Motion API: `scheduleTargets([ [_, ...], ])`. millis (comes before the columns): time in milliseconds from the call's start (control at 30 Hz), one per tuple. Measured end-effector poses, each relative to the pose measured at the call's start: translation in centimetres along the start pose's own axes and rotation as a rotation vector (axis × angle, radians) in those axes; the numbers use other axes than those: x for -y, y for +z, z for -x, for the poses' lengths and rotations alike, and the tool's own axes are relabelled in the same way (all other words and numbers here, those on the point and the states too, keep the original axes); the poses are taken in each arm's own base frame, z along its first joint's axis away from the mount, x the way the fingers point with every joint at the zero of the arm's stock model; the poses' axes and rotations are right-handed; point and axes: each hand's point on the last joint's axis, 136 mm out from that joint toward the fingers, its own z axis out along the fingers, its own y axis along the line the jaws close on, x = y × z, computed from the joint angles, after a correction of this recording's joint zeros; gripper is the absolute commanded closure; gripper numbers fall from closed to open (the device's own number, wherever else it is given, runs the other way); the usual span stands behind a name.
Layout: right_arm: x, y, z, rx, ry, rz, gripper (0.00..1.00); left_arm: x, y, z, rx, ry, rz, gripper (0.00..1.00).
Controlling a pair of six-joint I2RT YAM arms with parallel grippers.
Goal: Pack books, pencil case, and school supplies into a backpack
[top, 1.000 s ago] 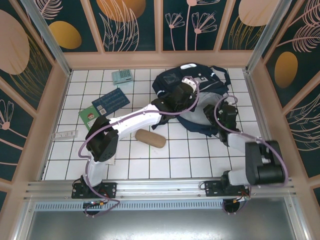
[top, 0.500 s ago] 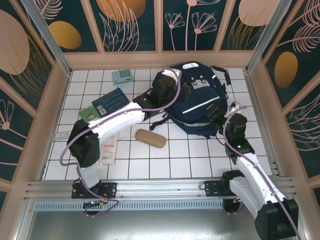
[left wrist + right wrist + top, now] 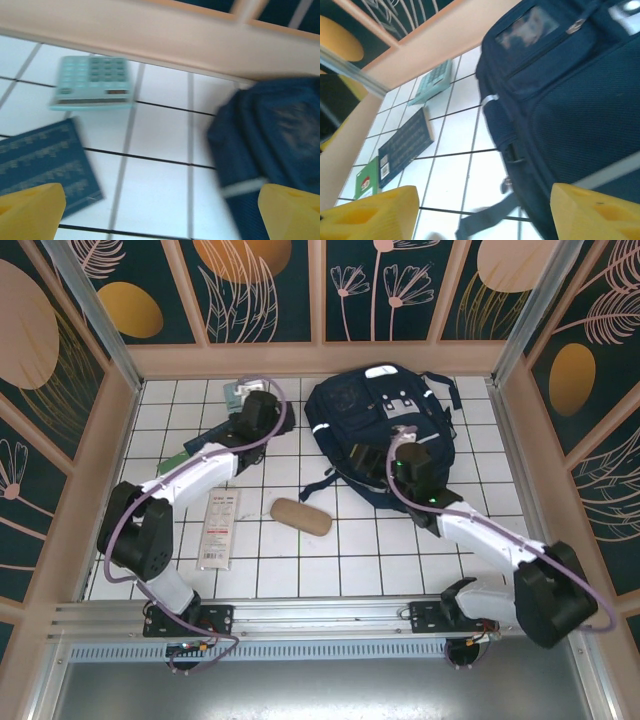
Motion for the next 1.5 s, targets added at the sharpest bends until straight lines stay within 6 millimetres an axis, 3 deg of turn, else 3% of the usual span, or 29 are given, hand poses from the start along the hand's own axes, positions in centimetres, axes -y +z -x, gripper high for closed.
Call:
scheduleTargets([
  [133, -2.2, 2.2, -1.4, -0.040, -0.042, 0.037, 0.12, -5.8, 1.9, 0.9, 0.011, -0.101, 0.105, 0.02],
  [167, -2.6, 2.7, -1.8, -0.049, -0.047, 0.044, 0.03, -7.2, 2.4, 1.3, 0.016, -0.128, 0.126, 0.01],
  [200, -3.0, 3.1, -2.1, -0.057, -0.053, 0.050, 0.01, -8.4, 3.0, 1.5, 0.020, -0.151, 0.145, 0.01],
  [367, -4.7, 4.3, -4.1, -0.098, -0.076, 0.080, 0.01, -14.0, 6.5, 0.7, -0.008, -0.236, 0.220, 0.02],
  [467, -5.3, 4.6, -5.0, -0.116, -0.085, 0.090, 0.01, -16.3, 8.3, -0.2, -0.040, -0.258, 0.253, 0.02],
  [767, -5.5, 4.9, -4.9, -0.113, -0.086, 0.090, 0.01, -18.9, 12.4, 0.3, -0.064, -0.323, 0.258, 0.01],
  [1000, -5.5, 4.9, -4.9, -0.113, -0.082, 0.091, 0.01, -21.2, 14.2, -1.3, -0.124, -0.367, 0.274, 0.01],
  [1200, -5.7, 4.9, -5.0, -0.115, -0.082, 0.094, 0.01, -21.5, 15.9, -2.3, -0.179, -0.392, 0.245, 0.05],
  [1333, -5.7, 4.8, -5.0, -0.115, -0.079, 0.093, 0.01, -20.9, 15.9, -3.5, -0.208, -0.420, 0.206, 0.06],
  [1500, -5.6, 4.9, -4.8, -0.109, -0.075, 0.089, 0.01, -20.0, 13.7, -4.6, -0.209, -0.488, 0.134, 0.09],
])
